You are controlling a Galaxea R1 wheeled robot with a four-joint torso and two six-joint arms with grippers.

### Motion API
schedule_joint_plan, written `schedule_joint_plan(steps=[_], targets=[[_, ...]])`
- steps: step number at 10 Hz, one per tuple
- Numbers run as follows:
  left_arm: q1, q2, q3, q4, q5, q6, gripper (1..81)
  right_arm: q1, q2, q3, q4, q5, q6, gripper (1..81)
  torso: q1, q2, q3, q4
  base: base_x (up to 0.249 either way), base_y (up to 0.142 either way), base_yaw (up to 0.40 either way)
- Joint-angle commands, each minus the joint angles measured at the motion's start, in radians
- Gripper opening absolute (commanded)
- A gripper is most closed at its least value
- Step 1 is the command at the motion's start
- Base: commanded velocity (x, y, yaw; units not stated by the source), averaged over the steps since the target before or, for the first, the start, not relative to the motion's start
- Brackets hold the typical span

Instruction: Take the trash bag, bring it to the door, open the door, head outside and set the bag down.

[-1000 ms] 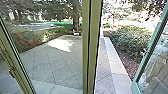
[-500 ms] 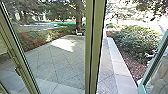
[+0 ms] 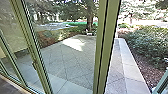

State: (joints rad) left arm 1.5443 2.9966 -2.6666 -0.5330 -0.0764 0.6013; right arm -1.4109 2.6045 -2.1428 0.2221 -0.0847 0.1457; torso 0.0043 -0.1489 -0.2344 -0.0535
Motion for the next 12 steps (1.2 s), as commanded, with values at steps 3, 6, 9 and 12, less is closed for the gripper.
schedule_joint_plan(steps=[3, 6, 9, 12], targets=[[-0.059, -0.002, -0.015, 0.01, 0.067, 0.005, 1.0, -0.017, 0.097, -0.087, 0.005, -0.024, -0.006, 81.1, 0.0, 0.0, 0.0, -0.002, 0.0, 0.0, 0.0], [-0.072, 0.001, -0.042, 0.01, 0.069, 0.005, 1.0, -0.041, 0.252, -0.279, -0.018, -0.023, -0.015, 81.1, 0.0, 0.0, 0.0, -0.002, 0.0, 0.0, 0.0], [-0.072, 0.007, -0.044, 0.01, 0.069, 0.006, 1.0, -0.047, 0.329, -0.388, -0.038, -0.023, -0.014, 81.1, 0.0, 0.0, 0.0, -0.002, 0.0, 0.0, 0.0], [-0.074, 0.009, -0.044, 0.01, 0.069, 0.014, 1.0, -0.051, 0.337, -0.397, -0.026, -0.007, -0.012, 81.1, 0.0, 0.0, 0.0, 0.015, 0.0, 0.0, 0.0]])
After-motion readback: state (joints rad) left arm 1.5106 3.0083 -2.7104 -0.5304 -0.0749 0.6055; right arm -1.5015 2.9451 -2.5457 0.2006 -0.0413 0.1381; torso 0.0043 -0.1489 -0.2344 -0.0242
